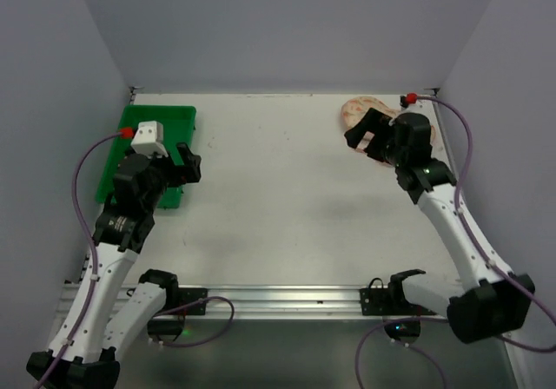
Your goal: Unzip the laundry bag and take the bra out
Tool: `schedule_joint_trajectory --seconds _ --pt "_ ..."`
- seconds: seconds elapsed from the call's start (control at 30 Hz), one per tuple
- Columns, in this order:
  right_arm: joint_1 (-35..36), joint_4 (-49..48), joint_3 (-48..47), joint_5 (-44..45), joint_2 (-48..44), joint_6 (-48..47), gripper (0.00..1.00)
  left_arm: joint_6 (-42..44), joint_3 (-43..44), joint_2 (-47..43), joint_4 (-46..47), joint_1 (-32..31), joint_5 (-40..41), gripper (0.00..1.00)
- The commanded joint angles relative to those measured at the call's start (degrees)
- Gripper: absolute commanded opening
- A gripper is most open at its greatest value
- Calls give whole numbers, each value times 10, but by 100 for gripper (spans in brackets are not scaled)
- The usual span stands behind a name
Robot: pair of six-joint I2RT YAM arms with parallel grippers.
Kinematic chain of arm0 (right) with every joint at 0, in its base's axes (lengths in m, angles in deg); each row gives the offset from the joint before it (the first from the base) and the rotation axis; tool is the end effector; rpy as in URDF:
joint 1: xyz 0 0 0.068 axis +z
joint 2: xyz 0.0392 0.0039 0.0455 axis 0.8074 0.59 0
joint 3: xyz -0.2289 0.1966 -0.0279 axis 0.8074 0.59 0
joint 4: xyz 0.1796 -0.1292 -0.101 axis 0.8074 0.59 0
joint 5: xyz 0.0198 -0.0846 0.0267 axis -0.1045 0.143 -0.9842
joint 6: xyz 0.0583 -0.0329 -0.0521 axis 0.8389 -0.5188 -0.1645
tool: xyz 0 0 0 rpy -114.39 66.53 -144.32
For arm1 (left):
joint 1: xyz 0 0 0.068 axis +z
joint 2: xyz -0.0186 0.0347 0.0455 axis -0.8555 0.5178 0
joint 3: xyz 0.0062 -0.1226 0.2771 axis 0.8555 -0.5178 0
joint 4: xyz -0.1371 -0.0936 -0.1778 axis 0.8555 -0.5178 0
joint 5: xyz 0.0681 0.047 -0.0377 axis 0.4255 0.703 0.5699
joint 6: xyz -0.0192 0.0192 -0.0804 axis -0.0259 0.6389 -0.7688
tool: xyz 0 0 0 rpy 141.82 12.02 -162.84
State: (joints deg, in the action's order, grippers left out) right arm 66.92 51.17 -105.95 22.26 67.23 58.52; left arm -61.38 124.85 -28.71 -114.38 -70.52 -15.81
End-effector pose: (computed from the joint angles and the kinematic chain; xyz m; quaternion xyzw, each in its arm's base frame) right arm 0.2387 0.0548 0.3691 0.1471 0.8191 0.2144 0.5113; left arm 0.1528 -0.0252 0.3586 -0.0649 0.7961 -0.1180 0.5900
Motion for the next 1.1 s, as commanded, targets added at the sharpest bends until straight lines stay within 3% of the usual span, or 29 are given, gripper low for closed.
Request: schedule_joint_trajectory --seconds 0.0,0.33,0.57,0.9,0.97,1.03,1.07 --pt "-17 -69 -56 17 125 73 99 2 -27 11 88 -2 -1 100" --pt "-76 -123 -169 88 418 276 99 23 -76 18 108 1 22 100" --pt "-104 -170 -182 90 497 409 99 25 -84 33 108 2 19 100" --pt "-118 -264 -184 75 580 486 98 25 -82 55 103 2 15 100" --pt "-119 -283 -179 74 590 491 93 25 -83 57 102 2 15 100" --pt "-122 -299 -176 74 597 493 81 25 -83 58 102 2 15 100" --pt "-123 -305 -175 70 603 494 66 25 -83 59 102 2 16 100"
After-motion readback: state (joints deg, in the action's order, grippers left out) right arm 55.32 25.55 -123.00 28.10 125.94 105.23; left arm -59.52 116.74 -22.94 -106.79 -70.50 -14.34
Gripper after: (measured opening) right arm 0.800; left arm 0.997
